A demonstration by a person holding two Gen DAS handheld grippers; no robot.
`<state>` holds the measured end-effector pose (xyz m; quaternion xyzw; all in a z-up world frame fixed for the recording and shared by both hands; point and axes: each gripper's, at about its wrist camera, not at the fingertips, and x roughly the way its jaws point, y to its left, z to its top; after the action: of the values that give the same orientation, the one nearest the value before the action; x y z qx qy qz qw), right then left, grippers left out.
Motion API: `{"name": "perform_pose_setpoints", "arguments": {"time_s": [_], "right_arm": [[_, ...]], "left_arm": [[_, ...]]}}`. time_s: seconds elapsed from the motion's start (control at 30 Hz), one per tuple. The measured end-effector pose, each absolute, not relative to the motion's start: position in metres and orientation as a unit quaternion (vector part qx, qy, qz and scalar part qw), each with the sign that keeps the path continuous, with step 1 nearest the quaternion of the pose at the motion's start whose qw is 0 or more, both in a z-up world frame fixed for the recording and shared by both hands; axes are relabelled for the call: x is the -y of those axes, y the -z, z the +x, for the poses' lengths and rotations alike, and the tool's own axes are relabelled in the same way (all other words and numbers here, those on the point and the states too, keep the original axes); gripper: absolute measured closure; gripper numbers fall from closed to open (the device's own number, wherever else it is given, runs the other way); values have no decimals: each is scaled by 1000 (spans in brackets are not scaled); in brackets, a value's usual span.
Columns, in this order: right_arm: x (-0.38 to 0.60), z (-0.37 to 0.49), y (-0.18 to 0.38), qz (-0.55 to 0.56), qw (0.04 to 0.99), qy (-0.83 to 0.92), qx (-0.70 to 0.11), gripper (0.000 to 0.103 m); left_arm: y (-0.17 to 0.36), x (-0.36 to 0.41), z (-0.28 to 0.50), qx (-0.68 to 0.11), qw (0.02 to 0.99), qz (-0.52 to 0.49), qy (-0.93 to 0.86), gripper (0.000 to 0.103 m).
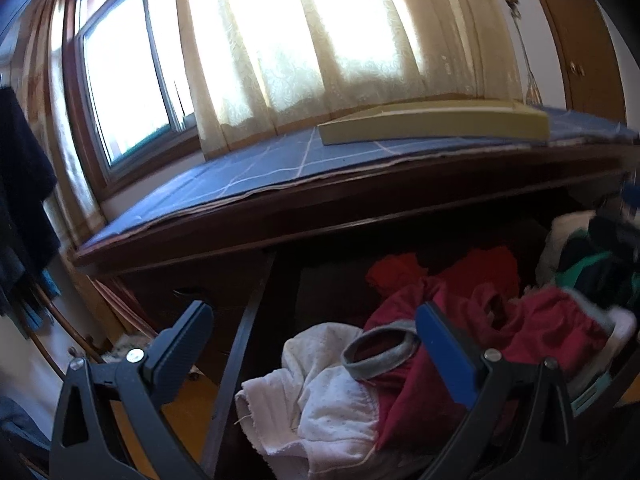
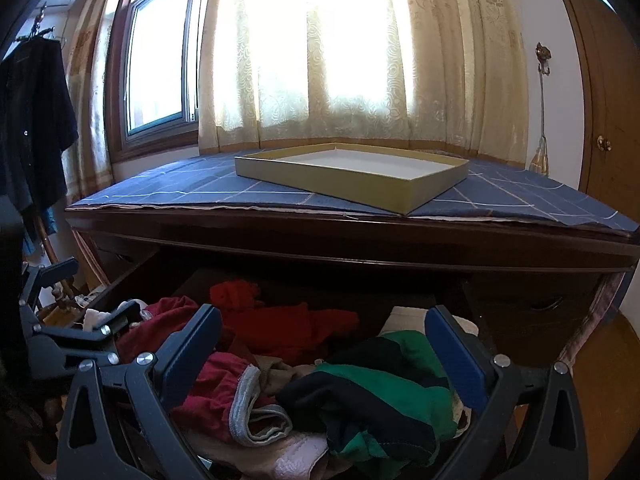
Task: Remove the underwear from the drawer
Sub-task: 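Lower both tools toward the open drawer full of clothes, then reach into the drawer and grasp the green-and-black garment with the right tool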
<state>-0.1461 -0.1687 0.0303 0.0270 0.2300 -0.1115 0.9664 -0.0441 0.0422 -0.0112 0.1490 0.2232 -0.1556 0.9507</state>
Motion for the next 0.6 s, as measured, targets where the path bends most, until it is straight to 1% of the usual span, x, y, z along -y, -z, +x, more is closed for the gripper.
{"name": "perform_pose_setpoints", "arguments": {"time_s": [0.1,0.3,0.47,0.6], "right_arm": [[165,-145,-30,16,966,114,-231,1],[168,-146,-30,23,966,109,-232,1],[192,-158,-35,93,967,109,-210,1],[218,-172,-32,169,953,121,-219,1]], "left_arm": [[14,-42,-39,-245,947,133,160,0],[16,-38,-42,-242,949,139,149,0],[15,-40,-42,-241,949,137,150,0],[15,-42,-41,-243,949,133,152,0]]}}
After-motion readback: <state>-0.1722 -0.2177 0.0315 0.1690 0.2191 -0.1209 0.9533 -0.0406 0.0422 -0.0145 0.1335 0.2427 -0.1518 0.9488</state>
